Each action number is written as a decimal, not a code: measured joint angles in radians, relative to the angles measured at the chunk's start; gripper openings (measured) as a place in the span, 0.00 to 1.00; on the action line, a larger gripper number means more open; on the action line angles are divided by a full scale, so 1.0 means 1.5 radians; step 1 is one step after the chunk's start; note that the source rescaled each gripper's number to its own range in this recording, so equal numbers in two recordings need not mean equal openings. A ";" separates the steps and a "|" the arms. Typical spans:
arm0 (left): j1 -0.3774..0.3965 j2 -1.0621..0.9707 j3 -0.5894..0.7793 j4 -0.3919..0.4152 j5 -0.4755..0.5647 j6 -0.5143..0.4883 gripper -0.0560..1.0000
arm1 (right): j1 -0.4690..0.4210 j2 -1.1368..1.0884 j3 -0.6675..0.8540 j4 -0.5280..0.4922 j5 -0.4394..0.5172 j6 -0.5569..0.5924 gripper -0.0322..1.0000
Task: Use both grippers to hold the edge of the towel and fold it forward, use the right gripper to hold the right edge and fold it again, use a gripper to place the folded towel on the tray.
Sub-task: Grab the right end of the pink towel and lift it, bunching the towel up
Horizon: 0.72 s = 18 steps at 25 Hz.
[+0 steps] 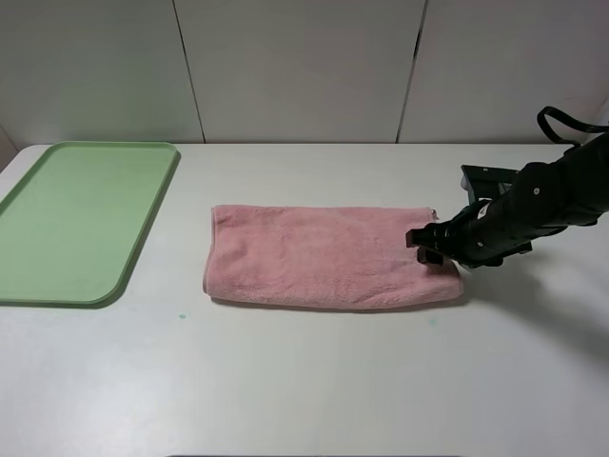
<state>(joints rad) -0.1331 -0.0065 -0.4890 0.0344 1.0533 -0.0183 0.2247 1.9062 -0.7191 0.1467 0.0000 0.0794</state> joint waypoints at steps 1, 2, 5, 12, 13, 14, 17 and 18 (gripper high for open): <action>0.000 0.000 0.000 0.000 0.000 0.000 1.00 | 0.000 0.000 0.000 0.007 0.000 0.004 0.49; 0.000 0.000 0.000 0.000 0.000 0.000 1.00 | 0.000 0.000 0.000 0.017 0.005 0.014 0.40; 0.000 0.000 0.000 0.000 0.000 0.000 1.00 | 0.001 0.001 0.000 0.033 0.007 0.041 0.15; 0.000 0.000 0.000 0.000 0.000 0.000 1.00 | 0.003 0.002 -0.002 0.041 0.012 0.052 0.06; 0.000 0.000 0.000 0.000 0.000 0.000 1.00 | 0.003 0.002 -0.002 0.041 0.012 0.052 0.06; 0.000 0.000 0.000 0.000 0.000 0.000 1.00 | 0.003 0.001 -0.002 0.041 0.012 0.052 0.06; 0.000 0.000 0.000 0.000 0.000 0.000 1.00 | 0.003 -0.009 -0.002 0.040 0.026 0.042 0.06; 0.000 0.000 0.000 0.000 0.000 0.000 1.00 | 0.003 -0.016 -0.001 0.039 0.040 0.034 0.06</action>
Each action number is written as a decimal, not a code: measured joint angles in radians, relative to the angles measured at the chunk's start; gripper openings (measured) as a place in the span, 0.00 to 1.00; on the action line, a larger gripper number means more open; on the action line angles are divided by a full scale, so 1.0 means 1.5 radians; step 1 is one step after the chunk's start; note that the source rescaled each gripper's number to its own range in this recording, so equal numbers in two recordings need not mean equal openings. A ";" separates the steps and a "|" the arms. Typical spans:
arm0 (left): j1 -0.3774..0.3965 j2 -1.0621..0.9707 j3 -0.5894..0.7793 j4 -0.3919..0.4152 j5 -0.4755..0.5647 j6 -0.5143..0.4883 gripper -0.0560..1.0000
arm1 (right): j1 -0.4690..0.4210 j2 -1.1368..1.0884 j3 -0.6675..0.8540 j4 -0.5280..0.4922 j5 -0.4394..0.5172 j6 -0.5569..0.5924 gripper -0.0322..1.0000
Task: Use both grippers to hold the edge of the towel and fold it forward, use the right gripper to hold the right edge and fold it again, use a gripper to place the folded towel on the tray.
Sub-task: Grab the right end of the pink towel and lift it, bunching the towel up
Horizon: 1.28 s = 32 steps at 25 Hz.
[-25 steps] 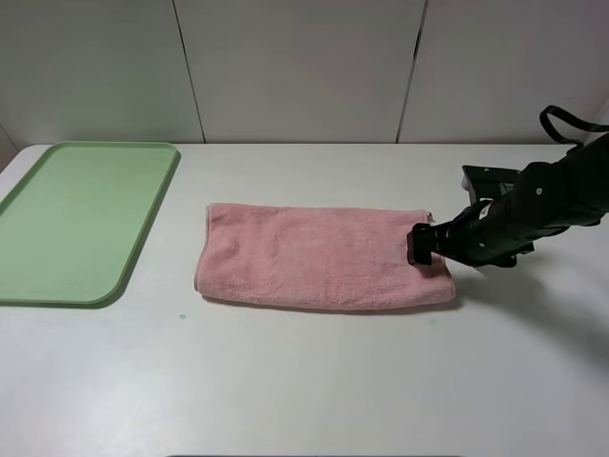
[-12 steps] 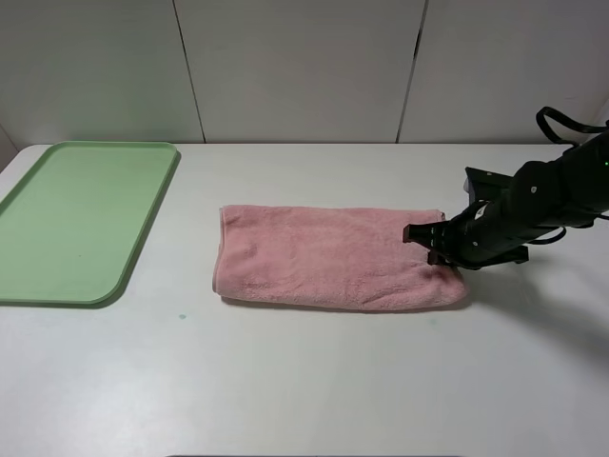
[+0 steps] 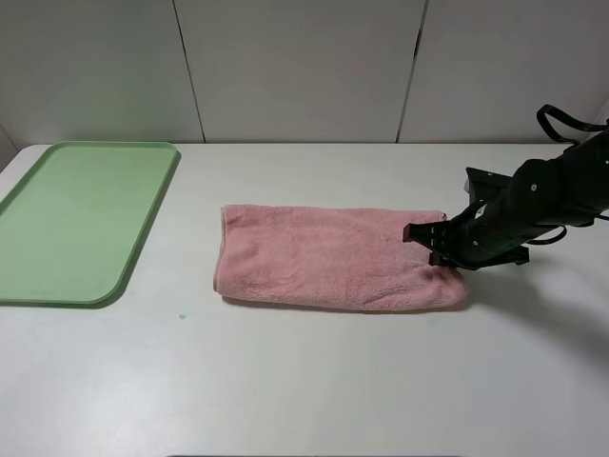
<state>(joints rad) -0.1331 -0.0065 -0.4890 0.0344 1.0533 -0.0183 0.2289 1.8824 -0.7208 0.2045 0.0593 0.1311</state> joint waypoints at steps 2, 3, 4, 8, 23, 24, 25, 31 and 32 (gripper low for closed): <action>0.000 0.000 0.000 0.000 0.000 0.000 1.00 | 0.000 -0.017 0.004 -0.003 0.030 -0.005 0.06; 0.000 0.000 0.000 0.000 0.000 0.000 1.00 | 0.000 -0.028 0.006 -0.006 0.047 -0.006 0.06; 0.000 0.000 0.000 0.000 0.000 0.000 1.00 | 0.000 -0.038 0.008 -0.008 0.061 -0.007 0.06; 0.000 0.000 0.000 0.000 0.000 0.000 1.00 | 0.000 -0.085 0.009 -0.023 0.097 -0.010 0.06; 0.000 0.000 0.000 0.000 0.000 0.000 1.00 | -0.081 -0.208 0.009 -0.097 0.192 -0.014 0.06; 0.000 0.000 0.000 0.000 0.000 0.000 1.00 | -0.089 -0.215 0.009 -0.102 0.198 -0.014 0.06; 0.000 0.000 0.000 0.000 0.000 0.000 1.00 | -0.094 -0.219 0.009 -0.105 0.202 -0.014 0.06; 0.000 0.000 0.000 0.000 0.000 0.000 1.00 | -0.104 -0.238 -0.024 -0.115 0.262 -0.014 0.06; 0.000 0.000 0.000 0.000 0.000 0.000 1.00 | -0.104 -0.240 -0.034 -0.119 0.274 -0.013 0.06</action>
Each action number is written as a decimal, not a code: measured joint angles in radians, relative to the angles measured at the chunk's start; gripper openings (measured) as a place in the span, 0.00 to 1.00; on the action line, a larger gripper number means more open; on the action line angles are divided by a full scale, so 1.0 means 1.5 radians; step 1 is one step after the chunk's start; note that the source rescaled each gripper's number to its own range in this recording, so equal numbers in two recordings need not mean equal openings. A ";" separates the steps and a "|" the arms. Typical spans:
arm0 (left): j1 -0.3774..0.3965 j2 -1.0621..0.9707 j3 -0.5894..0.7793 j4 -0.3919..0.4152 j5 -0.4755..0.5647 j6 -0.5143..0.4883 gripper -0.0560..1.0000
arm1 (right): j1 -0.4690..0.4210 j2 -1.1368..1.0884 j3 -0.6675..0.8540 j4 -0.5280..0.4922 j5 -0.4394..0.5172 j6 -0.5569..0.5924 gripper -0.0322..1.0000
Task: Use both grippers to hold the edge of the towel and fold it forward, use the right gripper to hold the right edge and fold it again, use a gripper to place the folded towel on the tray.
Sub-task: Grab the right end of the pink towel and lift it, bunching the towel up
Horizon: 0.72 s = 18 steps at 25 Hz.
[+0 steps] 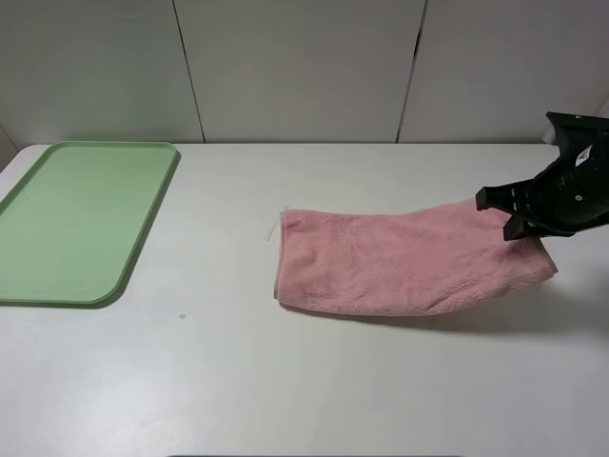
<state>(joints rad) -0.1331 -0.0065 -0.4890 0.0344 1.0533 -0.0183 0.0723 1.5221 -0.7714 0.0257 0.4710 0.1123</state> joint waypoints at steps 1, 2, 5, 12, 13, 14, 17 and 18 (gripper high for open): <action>0.000 0.000 0.000 0.000 0.000 0.000 1.00 | 0.000 -0.001 -0.011 -0.005 0.017 0.003 0.06; 0.000 0.000 0.000 0.000 0.000 0.000 1.00 | 0.000 -0.002 -0.021 -0.012 0.029 0.006 0.06; 0.000 0.000 0.000 0.000 0.000 0.000 1.00 | 0.000 -0.003 -0.040 -0.038 0.066 0.016 0.06; 0.000 0.000 0.000 0.000 0.000 0.000 1.00 | -0.001 -0.003 -0.050 -0.089 0.112 0.048 0.06; 0.000 0.000 0.000 0.000 0.000 0.000 1.00 | -0.001 -0.003 -0.050 -0.089 0.113 0.048 0.06; 0.000 0.000 0.000 0.000 0.000 0.000 1.00 | -0.001 -0.003 -0.050 -0.089 0.115 0.048 0.06; 0.000 0.000 0.000 0.000 0.000 0.000 1.00 | 0.017 -0.003 -0.055 -0.092 0.122 0.051 0.06; 0.000 0.000 0.000 0.000 0.000 0.000 1.00 | 0.024 -0.003 -0.060 -0.092 0.125 0.054 0.06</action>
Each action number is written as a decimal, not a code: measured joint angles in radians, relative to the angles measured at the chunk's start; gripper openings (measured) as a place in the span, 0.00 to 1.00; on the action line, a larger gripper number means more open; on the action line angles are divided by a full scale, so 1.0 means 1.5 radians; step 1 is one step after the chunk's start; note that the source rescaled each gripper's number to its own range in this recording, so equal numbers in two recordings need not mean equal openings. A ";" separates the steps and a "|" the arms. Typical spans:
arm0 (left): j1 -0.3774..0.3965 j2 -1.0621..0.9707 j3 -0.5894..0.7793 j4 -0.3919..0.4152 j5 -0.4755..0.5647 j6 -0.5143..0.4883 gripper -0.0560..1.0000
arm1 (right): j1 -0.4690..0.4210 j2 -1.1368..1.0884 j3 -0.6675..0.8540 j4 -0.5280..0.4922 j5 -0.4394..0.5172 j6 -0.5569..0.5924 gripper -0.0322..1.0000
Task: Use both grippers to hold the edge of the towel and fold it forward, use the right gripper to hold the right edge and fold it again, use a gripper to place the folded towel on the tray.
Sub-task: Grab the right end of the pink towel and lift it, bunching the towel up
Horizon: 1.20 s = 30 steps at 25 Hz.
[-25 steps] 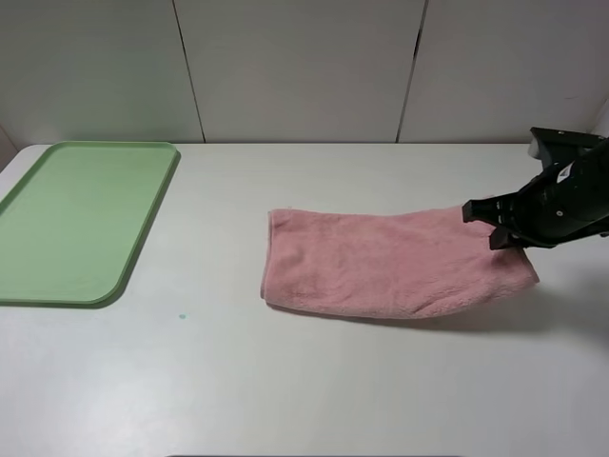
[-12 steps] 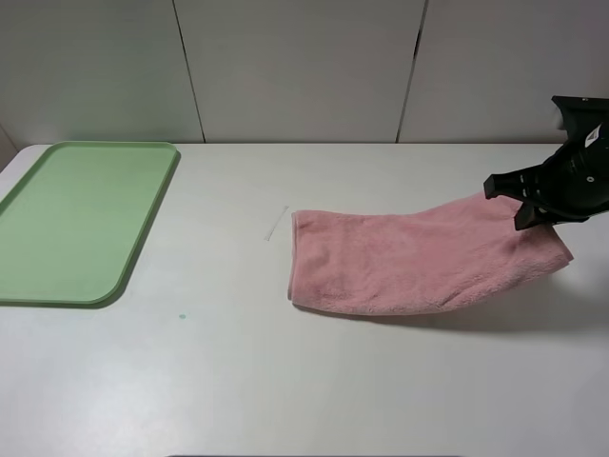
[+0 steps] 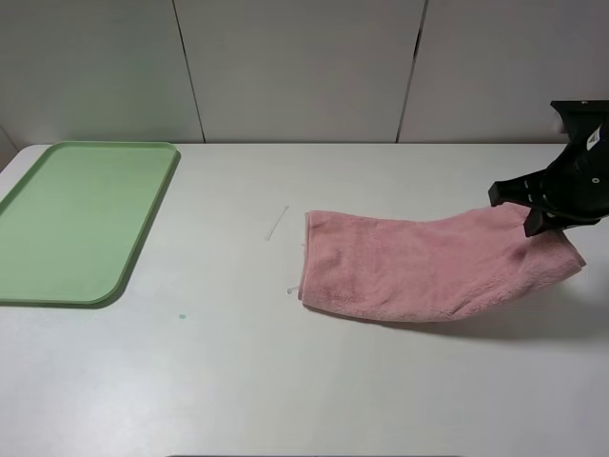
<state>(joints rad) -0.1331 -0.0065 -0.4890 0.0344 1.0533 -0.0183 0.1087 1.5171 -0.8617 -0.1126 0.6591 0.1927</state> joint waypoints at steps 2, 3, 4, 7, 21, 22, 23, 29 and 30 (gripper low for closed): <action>0.000 0.000 0.000 0.000 0.000 0.000 1.00 | 0.023 0.000 -0.017 0.000 0.006 0.011 0.06; 0.000 0.000 0.000 0.000 0.000 0.000 1.00 | 0.035 0.000 -0.025 0.000 0.008 0.015 0.06; 0.000 0.000 0.000 0.000 0.000 0.000 1.00 | 0.048 0.000 -0.036 0.000 0.010 0.020 0.06; 0.000 0.000 0.000 0.000 0.000 0.000 1.00 | 0.082 0.000 -0.062 0.008 0.025 0.031 0.06; 0.000 0.000 0.000 0.000 0.000 0.000 1.00 | 0.236 0.000 -0.109 0.052 0.023 0.087 0.06; 0.000 0.000 0.000 0.000 0.000 0.000 1.00 | 0.244 0.000 -0.109 0.057 0.016 0.092 0.06; 0.000 0.000 0.000 0.000 0.000 0.000 1.00 | 0.254 0.000 -0.109 0.063 0.006 0.097 0.06; 0.000 0.000 0.000 0.000 0.000 0.000 1.00 | 0.285 0.014 -0.109 0.080 -0.033 0.112 0.06; 0.000 0.000 0.000 0.000 0.000 0.000 1.00 | 0.288 0.024 -0.109 0.082 -0.034 0.113 0.06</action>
<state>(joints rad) -0.1331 -0.0065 -0.4890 0.0344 1.0533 -0.0183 0.5409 1.5536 -1.0255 0.0100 0.6077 0.3617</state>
